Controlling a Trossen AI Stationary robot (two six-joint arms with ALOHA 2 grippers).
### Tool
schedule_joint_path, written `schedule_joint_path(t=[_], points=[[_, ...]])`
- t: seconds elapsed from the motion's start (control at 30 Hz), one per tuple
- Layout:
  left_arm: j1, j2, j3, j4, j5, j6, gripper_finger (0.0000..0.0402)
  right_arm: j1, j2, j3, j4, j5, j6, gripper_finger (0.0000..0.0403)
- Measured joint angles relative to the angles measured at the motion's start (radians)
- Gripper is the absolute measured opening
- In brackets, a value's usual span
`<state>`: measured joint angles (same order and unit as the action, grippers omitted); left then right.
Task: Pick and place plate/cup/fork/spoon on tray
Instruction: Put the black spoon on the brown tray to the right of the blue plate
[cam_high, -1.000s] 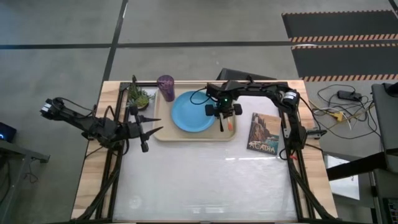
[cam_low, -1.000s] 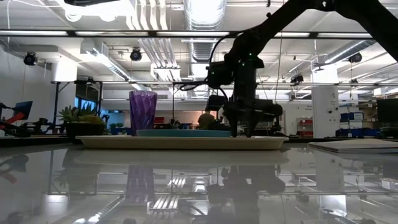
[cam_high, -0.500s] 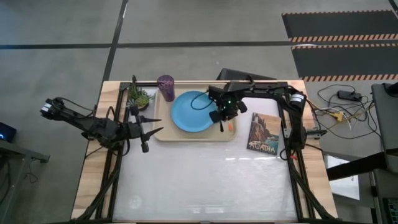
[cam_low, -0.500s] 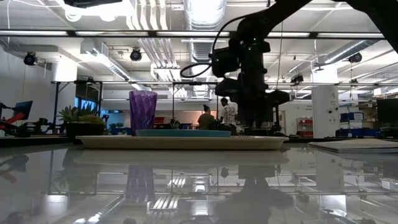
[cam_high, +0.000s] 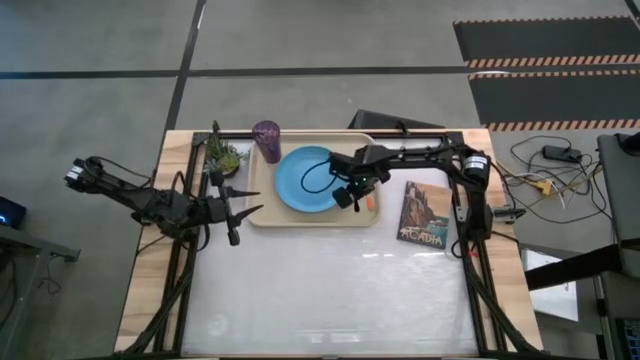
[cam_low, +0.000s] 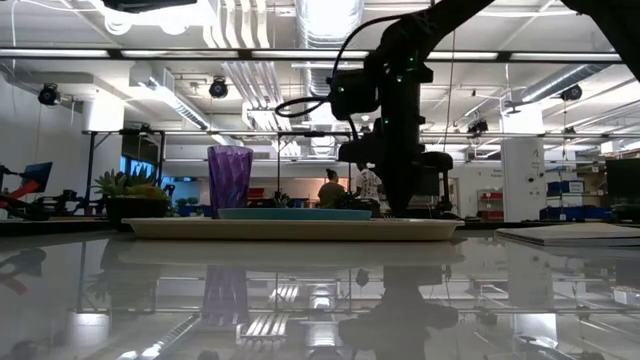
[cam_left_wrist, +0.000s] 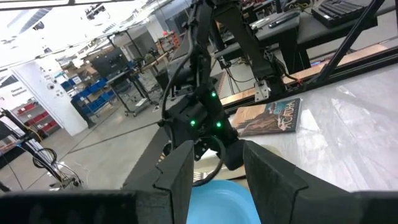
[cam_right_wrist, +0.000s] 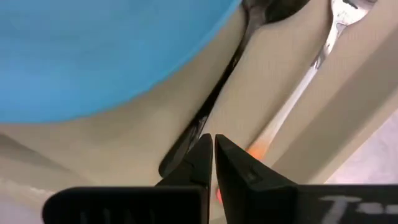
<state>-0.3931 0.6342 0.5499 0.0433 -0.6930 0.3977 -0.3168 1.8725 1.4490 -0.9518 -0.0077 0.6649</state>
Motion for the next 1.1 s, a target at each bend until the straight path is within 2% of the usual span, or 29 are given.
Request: schedule_joint_path(t=[0.33, 0.5, 0.73, 1.1], points=[[0.000, 0.007, 0.000, -0.001, 0.000, -0.002, 0.0123, 0.075, 0.000, -0.028, 0.016, 0.083, -0.021, 0.0008], [0.000, 0.007, 0.000, -0.001, 0.000, -0.004, 0.0123, 0.103, -0.014, -0.088, 0.030, 0.109, -0.052, 0.0008], [0.000, 0.007, 0.000, -0.001, 0.000, -0.017, 0.0123, 0.136, -0.100, -0.222, 0.246, 0.139, -0.074, 0.0008], [0.000, 0.007, 0.000, 0.000, 0.000, -0.017, 0.0123, 0.138, -0.147, -0.374, 0.403, 0.163, -0.029, 0.0008]])
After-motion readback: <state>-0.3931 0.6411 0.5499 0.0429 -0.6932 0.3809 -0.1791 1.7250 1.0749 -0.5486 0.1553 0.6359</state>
